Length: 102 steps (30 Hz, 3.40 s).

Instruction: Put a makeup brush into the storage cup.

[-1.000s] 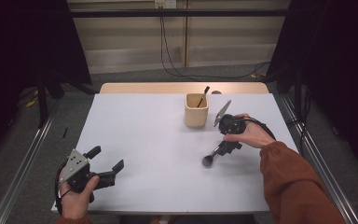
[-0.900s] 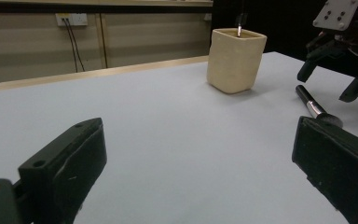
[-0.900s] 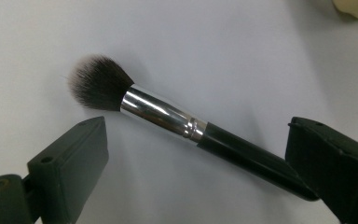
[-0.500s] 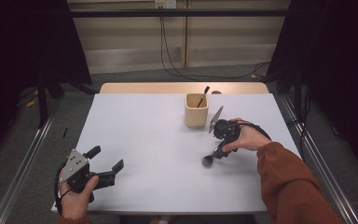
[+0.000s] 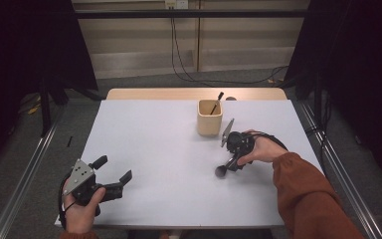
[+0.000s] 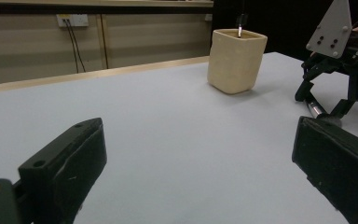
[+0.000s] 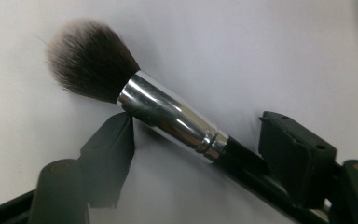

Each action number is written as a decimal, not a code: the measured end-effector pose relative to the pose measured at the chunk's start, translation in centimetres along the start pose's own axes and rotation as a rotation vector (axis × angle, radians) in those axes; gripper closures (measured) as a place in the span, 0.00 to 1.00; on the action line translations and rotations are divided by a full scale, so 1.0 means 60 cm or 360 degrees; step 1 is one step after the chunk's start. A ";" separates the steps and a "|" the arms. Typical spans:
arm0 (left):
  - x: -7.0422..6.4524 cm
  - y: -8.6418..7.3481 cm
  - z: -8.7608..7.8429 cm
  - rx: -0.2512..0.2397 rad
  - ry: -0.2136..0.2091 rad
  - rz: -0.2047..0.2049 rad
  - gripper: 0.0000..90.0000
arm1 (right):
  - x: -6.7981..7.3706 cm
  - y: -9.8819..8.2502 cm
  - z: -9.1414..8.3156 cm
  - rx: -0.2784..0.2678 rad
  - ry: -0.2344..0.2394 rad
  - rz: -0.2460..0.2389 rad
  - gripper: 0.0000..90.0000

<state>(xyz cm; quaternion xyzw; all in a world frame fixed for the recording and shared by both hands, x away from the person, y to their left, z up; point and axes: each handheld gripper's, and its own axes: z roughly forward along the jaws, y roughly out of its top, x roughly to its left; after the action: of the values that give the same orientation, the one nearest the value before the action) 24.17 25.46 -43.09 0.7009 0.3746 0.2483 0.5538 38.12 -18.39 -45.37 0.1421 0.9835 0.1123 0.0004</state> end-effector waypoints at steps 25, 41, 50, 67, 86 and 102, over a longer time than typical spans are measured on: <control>0.005 0.000 0.004 0.0011 0.0013 -0.0022 0.03 | 0.009 0.012 -0.003 0.0044 0.0038 -0.0072 0.67; 0.000 0.001 0.003 0.0010 -0.0013 -0.0008 0.03 | 0.013 0.024 -0.003 0.0116 0.0033 -0.0098 0.79; 0.004 0.001 0.002 0.0011 0.0003 -0.0010 0.03 | 0.011 0.024 -0.004 0.0085 0.0040 -0.0069 0.80; 0.005 0.000 -0.001 0.0008 0.0025 -0.0012 0.03 | 0.009 0.003 -0.048 -0.0186 -0.0053 0.0109 0.80; 0.007 0.000 -0.001 0.0019 0.0024 -0.0007 0.03 | 0.009 -0.036 -0.065 -0.0482 -0.0134 0.0490 0.80; 0.007 0.000 -0.002 0.0015 0.0030 -0.0009 0.03 | 0.021 -0.062 -0.071 -0.0716 -0.0227 0.0613 0.80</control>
<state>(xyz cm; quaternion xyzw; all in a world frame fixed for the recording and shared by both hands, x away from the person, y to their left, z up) 24.35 25.87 -43.10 0.7000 0.3830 0.2515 0.5477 35.75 -22.46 -42.03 0.3298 0.8864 0.3150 0.0795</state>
